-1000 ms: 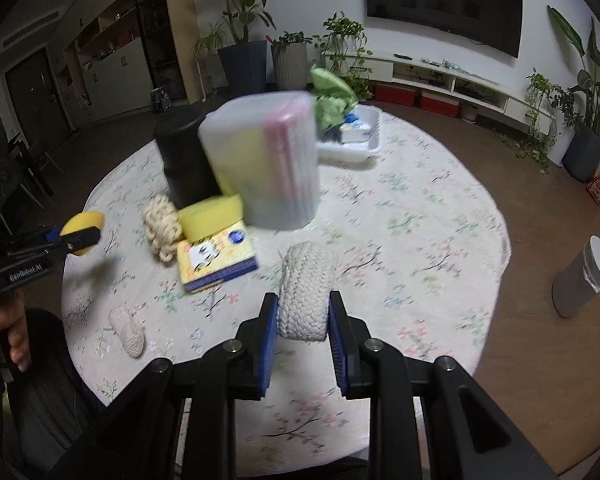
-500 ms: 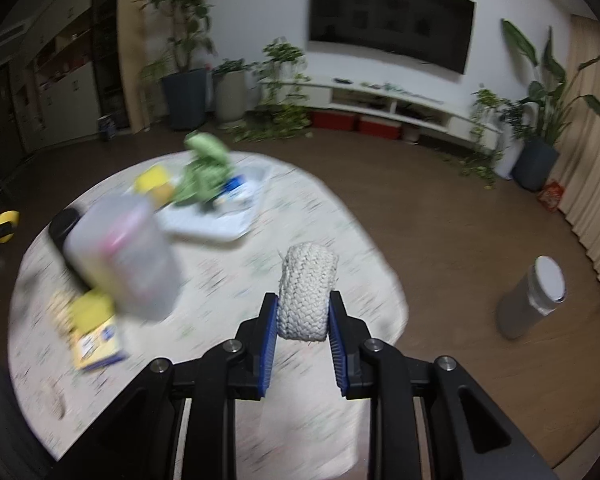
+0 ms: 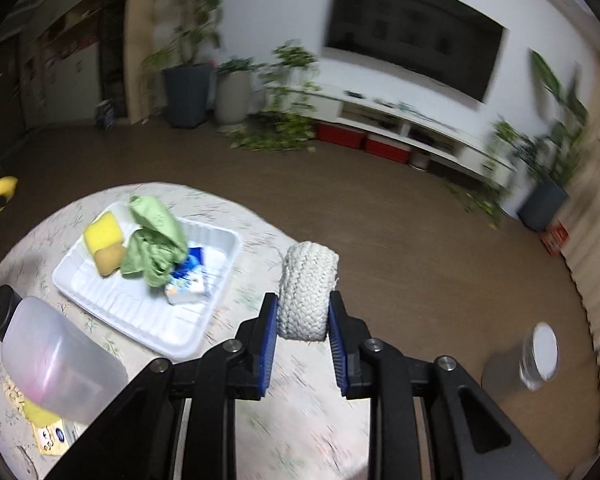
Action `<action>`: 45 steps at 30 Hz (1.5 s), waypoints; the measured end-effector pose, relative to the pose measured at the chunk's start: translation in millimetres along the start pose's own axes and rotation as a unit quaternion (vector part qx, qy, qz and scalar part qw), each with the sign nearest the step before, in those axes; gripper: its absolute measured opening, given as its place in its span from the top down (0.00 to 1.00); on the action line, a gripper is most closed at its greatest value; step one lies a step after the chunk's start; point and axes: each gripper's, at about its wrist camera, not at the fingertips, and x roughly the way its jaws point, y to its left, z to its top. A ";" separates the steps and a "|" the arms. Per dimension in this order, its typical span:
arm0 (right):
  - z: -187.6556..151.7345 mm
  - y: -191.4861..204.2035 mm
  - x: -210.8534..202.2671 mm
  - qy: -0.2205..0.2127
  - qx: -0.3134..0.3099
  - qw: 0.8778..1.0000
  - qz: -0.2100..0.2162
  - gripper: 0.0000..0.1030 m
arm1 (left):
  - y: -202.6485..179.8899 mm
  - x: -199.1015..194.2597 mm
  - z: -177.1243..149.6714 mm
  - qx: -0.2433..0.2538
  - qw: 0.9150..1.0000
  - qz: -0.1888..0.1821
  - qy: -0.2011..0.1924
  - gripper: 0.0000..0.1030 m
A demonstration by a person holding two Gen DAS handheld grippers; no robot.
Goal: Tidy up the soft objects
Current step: 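Carry the teardrop sponge and knitted scrubber over the white tray with both tools, then open the left tool to drop the teardrop sponge while the right tool releases the scrubber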
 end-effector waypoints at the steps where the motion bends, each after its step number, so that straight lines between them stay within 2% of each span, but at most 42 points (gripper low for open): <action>1: 5.3 11.8 10.7 0.005 -0.018 1.000 0.009 0.74 | -2.6 6.4 3.0 0.003 1.000 -0.007 0.002 0.66; 5: 18.1 46.1 43.4 0.023 -0.063 0.997 0.042 0.74 | -17.9 43.9 17.8 0.035 0.999 -0.029 0.026 0.66; 10: 18.0 77.1 69.5 0.044 -0.104 0.991 0.075 0.74 | -33.9 81.2 25.4 0.065 0.994 -0.058 0.061 0.66; 16: 13.1 97.7 93.6 0.065 -0.139 0.981 0.118 0.74 | -45.0 107.3 23.8 0.101 0.987 -0.082 0.091 0.66; 23: 16.0 113.5 106.1 0.056 -0.180 0.966 0.178 0.74 | -63.3 128.3 9.5 0.140 0.978 -0.104 0.114 0.66; 27: 17.7 125.5 118.5 0.064 -0.202 0.959 0.187 0.74 | -71.9 133.7 4.9 0.155 0.975 -0.110 0.117 0.66; 37: 17.4 138.8 147.5 0.082 -0.220 0.953 0.191 0.74 | -73.3 138.9 5.4 0.156 0.975 -0.107 0.113 0.63; 41: 16.4 141.4 151.2 0.088 -0.227 0.951 0.190 0.74 | -70.1 139.6 3.6 0.146 0.977 -0.105 0.114 0.48; 45: 16.8 140.7 149.2 0.085 -0.227 0.952 0.186 0.74 | -70.5 137.5 2.5 0.145 0.977 -0.104 0.114 0.45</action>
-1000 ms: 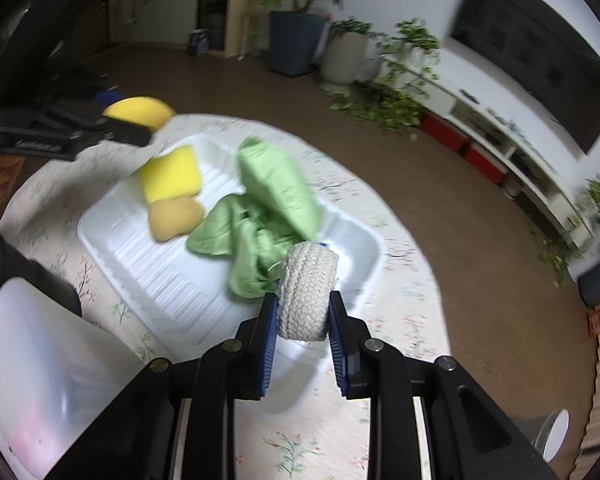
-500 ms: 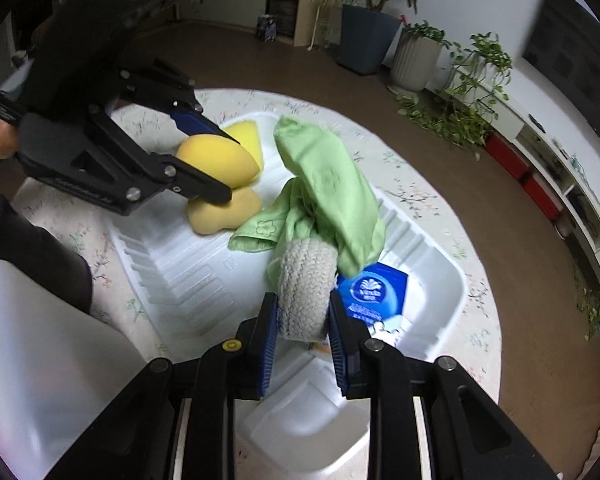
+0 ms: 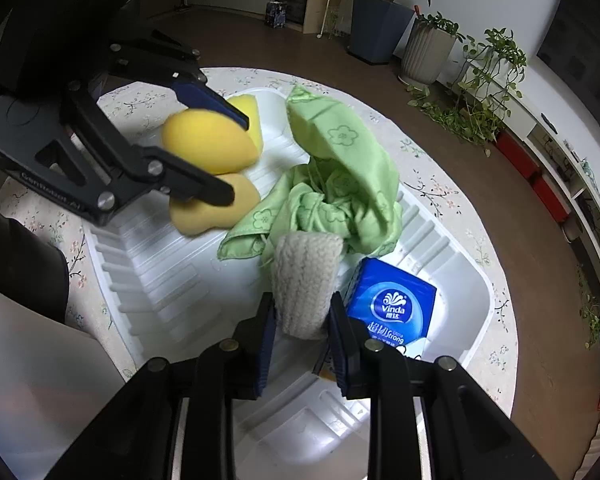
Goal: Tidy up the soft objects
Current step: 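Open the left tool to drop the teardrop sponge while the right tool releases the scrubber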
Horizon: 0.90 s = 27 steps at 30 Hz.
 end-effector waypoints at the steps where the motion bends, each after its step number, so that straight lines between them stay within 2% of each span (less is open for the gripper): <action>1: 1.0 0.2 0.5 0.000 0.000 1.000 -0.002 0.74 | 0.6 0.5 0.5 -0.001 1.000 0.001 0.000 0.42; 2: 1.0 0.1 0.6 0.000 0.000 1.000 -0.003 0.74 | 0.8 0.2 0.9 -0.003 1.000 0.000 -0.001 0.38; 4: 0.8 1.5 0.3 -0.001 0.001 1.000 -0.004 0.72 | 0.7 -0.3 0.6 -0.003 1.000 -0.001 -0.003 0.37; 9: 0.5 10.1 -1.5 -0.004 -0.008 1.000 -0.007 0.51 | -1.6 -1.9 1.4 -0.002 1.000 0.002 -0.011 0.34; 11: 1.2 10.9 -2.4 -0.006 -0.006 1.000 -0.008 0.47 | -0.9 -5.3 2.0 -0.006 1.000 0.000 -0.019 0.34; 13: 1.4 11.2 -3.0 -0.008 -0.005 1.000 -0.010 0.45 | 0.2 -7.8 2.2 -0.007 1.000 0.004 -0.023 0.34; 16: -0.9 9.6 -4.3 -0.007 -0.002 1.000 -0.017 0.45 | -0.4 -12.6 0.6 -0.008 0.999 0.005 -0.031 0.26; 19: -2.0 4.6 -9.3 -0.014 0.005 1.000 -0.021 0.45 | 0.1 -17.7 1.1 -0.009 0.999 0.004 -0.045 0.25; 22: -2.2 -1.1 -17.9 -0.028 0.017 0.999 -0.019 0.42 | 2.6 -20.2 1.9 -0.016 0.999 0.000 -0.051 0.11; 24: -2.3 -3.9 -20.6 -0.034 0.020 0.999 -0.020 0.28 | 3.5 -22.0 1.6 -0.019 0.998 0.004 -0.055 0.03; 25: -1.7 -6.3 -20.8 -0.033 0.020 0.999 -0.020 0.24 | 4.1 -23.3 1.4 -0.018 0.998 0.008 -0.059 0.00; 27: -2.1 -6.9 -21.5 -0.032 0.021 0.999 -0.018 0.16 | 6.0 -24.3 2.6 -0.019 0.998 0.019 -0.060 0.00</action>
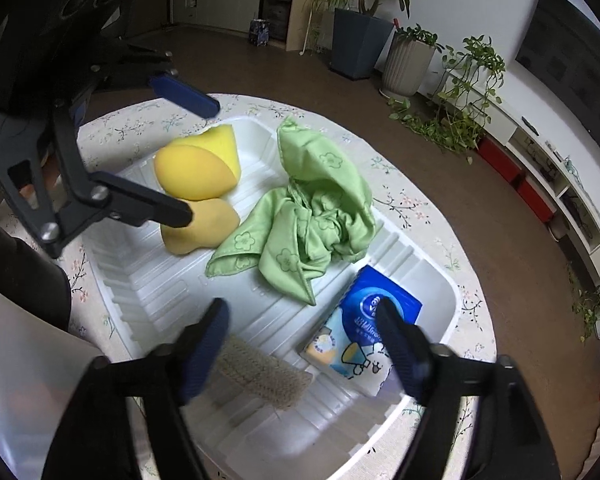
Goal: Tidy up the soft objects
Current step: 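Open the left tool to drop the teardrop sponge while the right tool releases the scrubber, then move both tools back toward the remaining objects on the table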
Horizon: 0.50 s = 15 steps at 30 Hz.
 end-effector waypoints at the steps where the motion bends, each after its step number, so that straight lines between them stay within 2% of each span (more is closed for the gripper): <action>1: 0.3 -0.4 -0.8 -0.002 0.001 1.000 0.000 0.14 | 0.3 -0.7 -0.3 0.000 1.000 0.009 0.000 0.00; 3: 0.5 -2.3 -2.8 -0.006 0.005 1.000 -0.003 0.00 | 2.7 -0.2 0.5 -0.002 1.000 0.016 0.002 0.00; 9: -0.8 -15.0 -11.2 -0.020 0.016 0.999 -0.020 0.00 | 6.9 -10.0 -6.5 -0.002 1.000 0.026 -0.010 0.00; 15: -9.0 -39.7 -34.0 -0.041 0.061 0.996 -0.041 0.00 | 23.2 -40.4 -16.2 -0.044 0.998 0.030 -0.042 0.00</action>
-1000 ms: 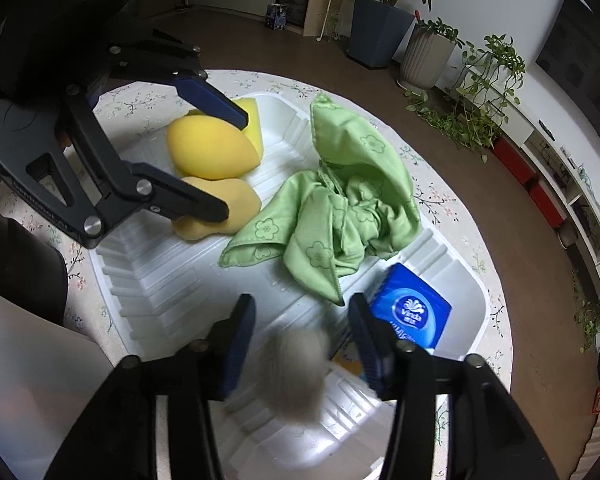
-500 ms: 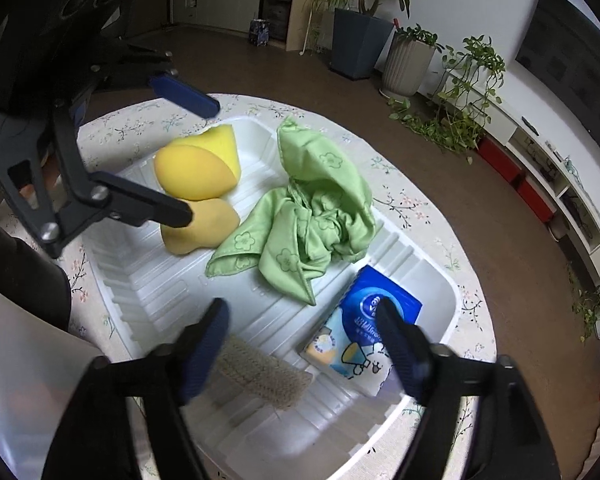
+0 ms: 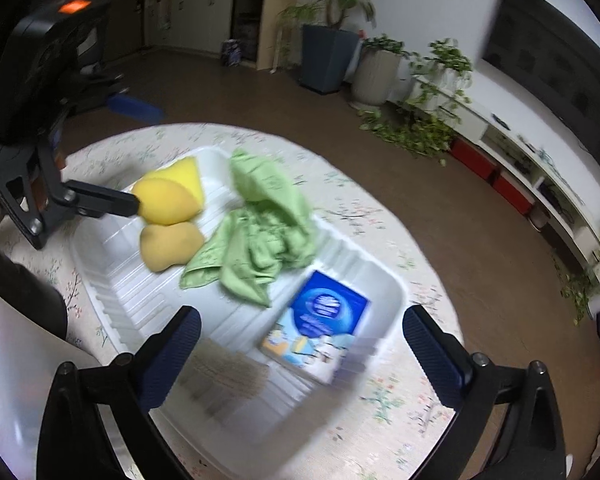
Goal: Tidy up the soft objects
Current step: 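Move both tools back toward the remaining objects on the table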
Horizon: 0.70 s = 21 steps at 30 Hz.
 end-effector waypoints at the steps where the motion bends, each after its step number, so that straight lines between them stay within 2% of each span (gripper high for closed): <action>1: -2.7 -7.5 -5.8 -0.004 0.015 1.000 -0.004 0.00 | 4.4 -8.1 -3.9 -0.008 1.000 0.003 -0.005 0.00; 5: -15.3 -27.2 -27.8 -0.014 0.060 0.998 -0.027 0.00 | 15.4 -33.0 -18.3 -0.033 0.999 0.006 -0.029 0.00; 12: -57.7 -54.1 -84.9 -0.064 0.176 0.982 -0.036 0.00 | 13.6 -67.0 -59.7 -0.091 0.995 0.006 -0.028 0.00; 21: -114.8 -10.5 -140.8 -0.089 0.208 0.974 -0.017 0.00 | -12.3 -138.8 -123.7 -0.129 0.989 0.032 -0.071 0.00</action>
